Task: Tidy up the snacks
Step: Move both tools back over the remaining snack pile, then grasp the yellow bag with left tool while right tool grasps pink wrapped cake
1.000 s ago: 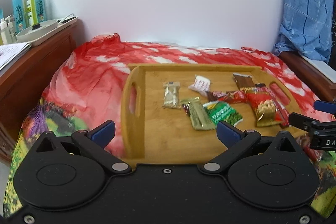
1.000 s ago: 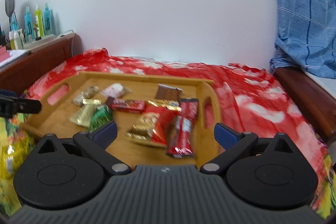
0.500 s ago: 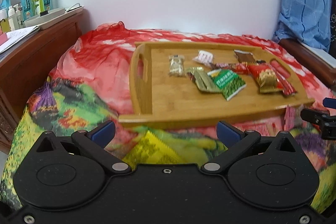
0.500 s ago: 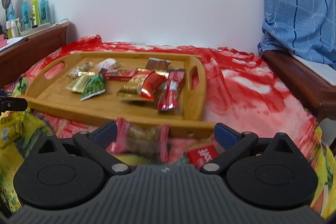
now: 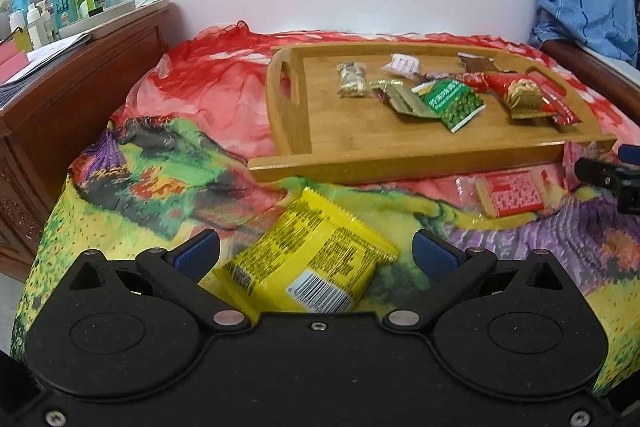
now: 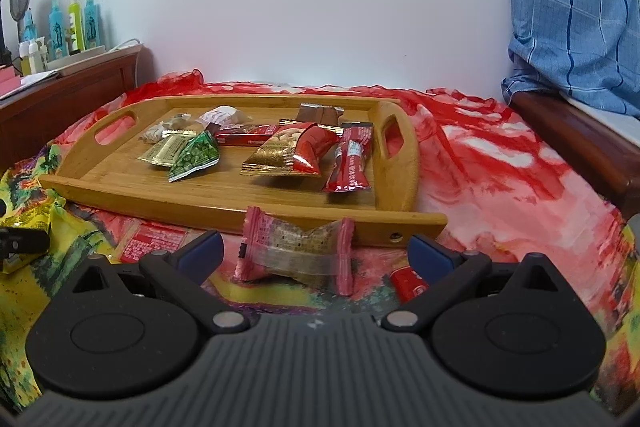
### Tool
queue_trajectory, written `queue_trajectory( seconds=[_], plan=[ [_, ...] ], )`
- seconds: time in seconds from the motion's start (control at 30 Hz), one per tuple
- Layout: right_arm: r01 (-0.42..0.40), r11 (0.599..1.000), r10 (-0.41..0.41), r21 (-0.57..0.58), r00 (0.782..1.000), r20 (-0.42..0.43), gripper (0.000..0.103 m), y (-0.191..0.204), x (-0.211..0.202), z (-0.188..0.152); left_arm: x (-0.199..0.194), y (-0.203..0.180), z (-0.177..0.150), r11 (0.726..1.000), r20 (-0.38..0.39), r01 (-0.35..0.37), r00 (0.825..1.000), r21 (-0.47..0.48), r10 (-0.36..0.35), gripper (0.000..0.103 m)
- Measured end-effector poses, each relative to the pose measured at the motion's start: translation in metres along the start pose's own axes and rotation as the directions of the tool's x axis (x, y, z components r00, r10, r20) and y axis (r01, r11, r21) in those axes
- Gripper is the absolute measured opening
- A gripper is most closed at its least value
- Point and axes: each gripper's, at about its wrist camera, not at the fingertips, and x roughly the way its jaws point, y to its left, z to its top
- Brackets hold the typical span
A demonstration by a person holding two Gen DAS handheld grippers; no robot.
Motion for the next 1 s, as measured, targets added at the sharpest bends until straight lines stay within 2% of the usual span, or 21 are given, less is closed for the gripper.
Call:
queue_trajectory(
  seconds=[0.37, 0.77, 1.0],
  plan=[
    [-0.024, 1.0, 0.024, -0.009, 1.0, -0.013, 0.099, 0.011, 0.008, -0.006, 0.002, -0.003, -0.006, 1.0, -0.005, -0.009, 1.0, 0.03, 0.009, 0.092],
    [-0.008, 0.998, 0.01, 0.062, 0.999, -0.03, 0.089, 0.002, 0.016, -0.006, 0.005, -0.007, -0.011, 0.998, -0.015, -0.017, 1.0, 0.059, 0.018, 0.091],
    [-0.014, 0.999, 0.015, 0.046, 1.0, -0.026, 0.085, 0.006, 0.015, -0.007, 0.012, 0.001, -0.009, 1.0, -0.039, -0.006, 0.999, -0.021, 0.005, 0.092]
  ],
)
